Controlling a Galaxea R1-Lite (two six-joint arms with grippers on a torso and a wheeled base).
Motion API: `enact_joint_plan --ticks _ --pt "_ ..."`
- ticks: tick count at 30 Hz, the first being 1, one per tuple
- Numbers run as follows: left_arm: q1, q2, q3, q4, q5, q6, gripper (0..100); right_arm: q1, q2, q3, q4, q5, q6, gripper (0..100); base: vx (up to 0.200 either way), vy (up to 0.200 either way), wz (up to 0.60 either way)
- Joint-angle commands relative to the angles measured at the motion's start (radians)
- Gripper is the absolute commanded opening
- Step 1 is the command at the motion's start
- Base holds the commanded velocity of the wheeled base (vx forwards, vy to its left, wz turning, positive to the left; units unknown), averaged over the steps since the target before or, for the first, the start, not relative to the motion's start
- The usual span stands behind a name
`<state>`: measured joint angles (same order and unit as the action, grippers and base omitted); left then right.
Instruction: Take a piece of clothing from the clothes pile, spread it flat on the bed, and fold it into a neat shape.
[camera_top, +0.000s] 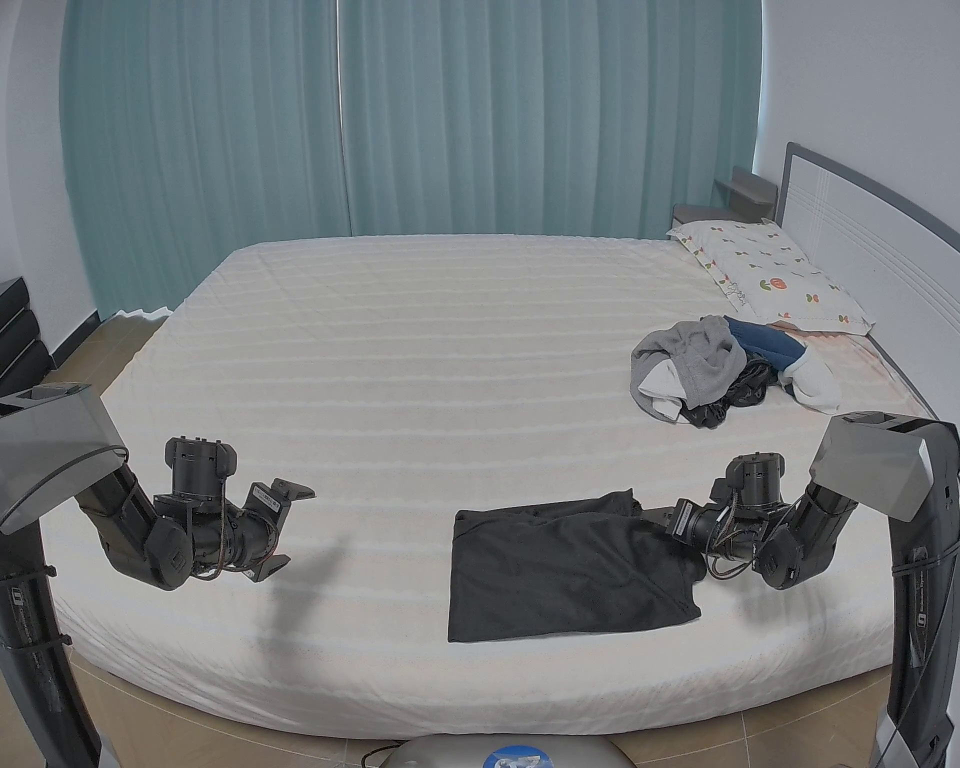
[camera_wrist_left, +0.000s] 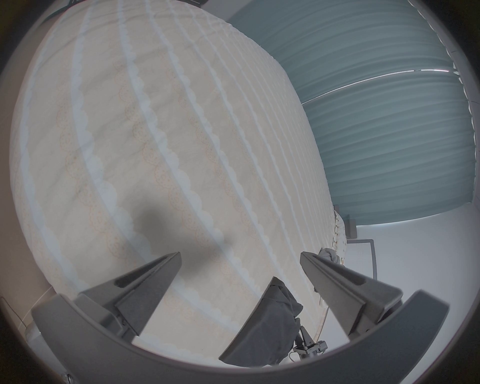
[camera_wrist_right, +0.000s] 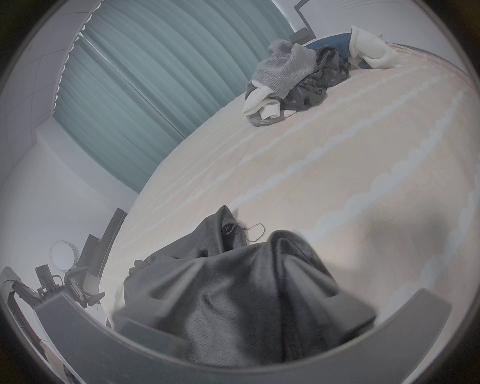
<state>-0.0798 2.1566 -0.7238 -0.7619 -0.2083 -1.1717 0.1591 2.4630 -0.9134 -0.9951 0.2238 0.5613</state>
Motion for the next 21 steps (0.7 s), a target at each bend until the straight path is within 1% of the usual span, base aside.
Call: enact_joint_plan --ticks 1,4,8,14,21 --pt "0.000 0.002 0.000 0.000 0.000 0.000 100 -0.006 0.005 -0.009 -0.010 0.000 0.005 0 0.000 0.000 0.00" --pt "0.000 0.002 0.000 0.000 0.000 0.000 100 -0.016 -0.002 -0.038 -0.020 -0.011 0.058 0 0.000 0.000 0.00" --pt "0.000 0.002 0.000 0.000 0.000 0.000 100 -0.047 -0.021 -0.053 -0.079 -0.012 0.118 0 0.000 0.000 0.00" --pt "0.000 0.002 0.000 0.000 0.001 0.000 100 -0.067 -0.006 -0.058 -0.158 -0.012 0.126 0 0.000 0.000 0.00" --pt "0.000 0.002 0.000 0.000 0.003 0.000 100 -0.064 0.028 -0.078 -0.160 -0.014 0.124 0 0.000 0.000 0.00"
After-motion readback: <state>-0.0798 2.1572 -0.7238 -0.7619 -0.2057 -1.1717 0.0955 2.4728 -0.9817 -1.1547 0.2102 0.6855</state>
